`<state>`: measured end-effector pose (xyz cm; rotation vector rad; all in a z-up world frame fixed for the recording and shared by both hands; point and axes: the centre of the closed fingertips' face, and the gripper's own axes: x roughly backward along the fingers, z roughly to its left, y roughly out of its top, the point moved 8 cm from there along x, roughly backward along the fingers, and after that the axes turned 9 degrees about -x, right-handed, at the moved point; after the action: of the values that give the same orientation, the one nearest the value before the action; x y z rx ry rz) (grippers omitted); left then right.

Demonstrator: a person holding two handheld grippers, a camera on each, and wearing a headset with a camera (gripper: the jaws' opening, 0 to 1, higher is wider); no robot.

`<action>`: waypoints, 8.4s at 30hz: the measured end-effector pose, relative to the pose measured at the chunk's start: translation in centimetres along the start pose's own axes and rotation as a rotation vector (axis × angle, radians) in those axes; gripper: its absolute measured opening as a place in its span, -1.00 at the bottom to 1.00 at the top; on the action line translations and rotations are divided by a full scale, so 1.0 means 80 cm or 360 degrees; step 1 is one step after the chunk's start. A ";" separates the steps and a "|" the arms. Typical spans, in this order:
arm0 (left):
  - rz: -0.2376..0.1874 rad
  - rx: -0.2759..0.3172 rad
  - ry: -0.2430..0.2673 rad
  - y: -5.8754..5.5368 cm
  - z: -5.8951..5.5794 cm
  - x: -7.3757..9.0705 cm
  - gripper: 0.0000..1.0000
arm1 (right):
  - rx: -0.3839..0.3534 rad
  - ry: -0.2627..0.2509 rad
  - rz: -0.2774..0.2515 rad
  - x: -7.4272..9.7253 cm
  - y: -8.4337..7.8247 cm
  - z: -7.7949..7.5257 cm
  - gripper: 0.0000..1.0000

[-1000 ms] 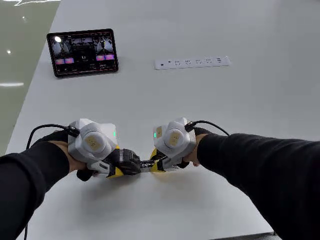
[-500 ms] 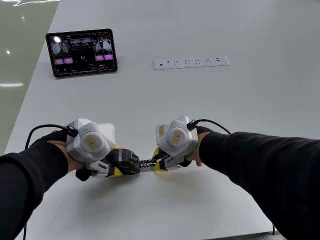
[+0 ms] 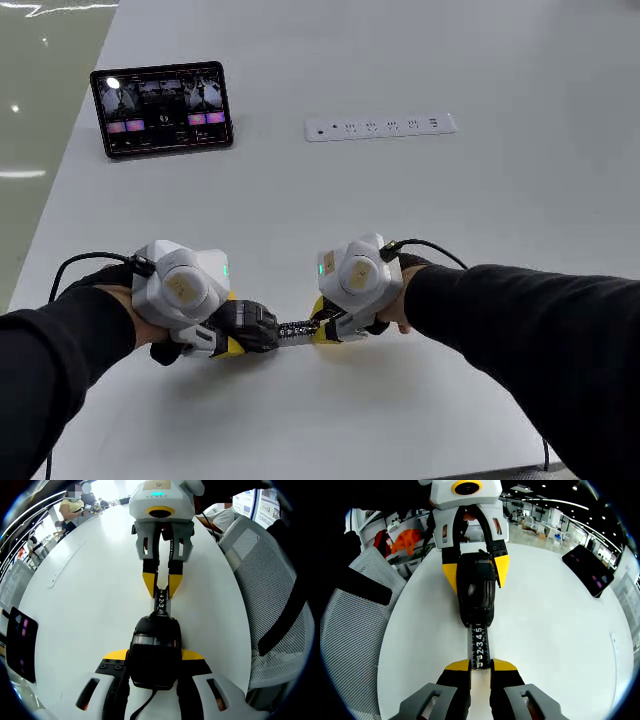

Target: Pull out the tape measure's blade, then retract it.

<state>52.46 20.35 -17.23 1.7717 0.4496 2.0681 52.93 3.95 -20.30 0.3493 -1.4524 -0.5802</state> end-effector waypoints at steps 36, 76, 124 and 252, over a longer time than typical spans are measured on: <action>0.0001 -0.0009 -0.0003 0.001 0.001 -0.001 -0.38 | -0.0046 -0.0017 0.0020 0.017 -0.025 -0.004 -0.80; 0.0003 -0.0007 0.0000 0.002 -0.001 0.000 -0.38 | -0.0073 -0.0035 0.0054 0.033 -0.047 -0.009 -0.80; -0.0007 -0.0022 -0.0004 0.001 0.000 -0.001 -0.38 | -0.0111 -0.0058 0.0090 0.055 -0.075 -0.012 -0.80; 0.0000 -0.0025 0.0000 0.002 0.001 -0.003 -0.38 | -0.0198 -0.0128 0.0144 0.102 -0.141 -0.018 -0.80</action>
<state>52.56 20.11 -17.38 1.7629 0.4325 2.0662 52.73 -10.02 -20.02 0.1630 -1.4935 -0.6136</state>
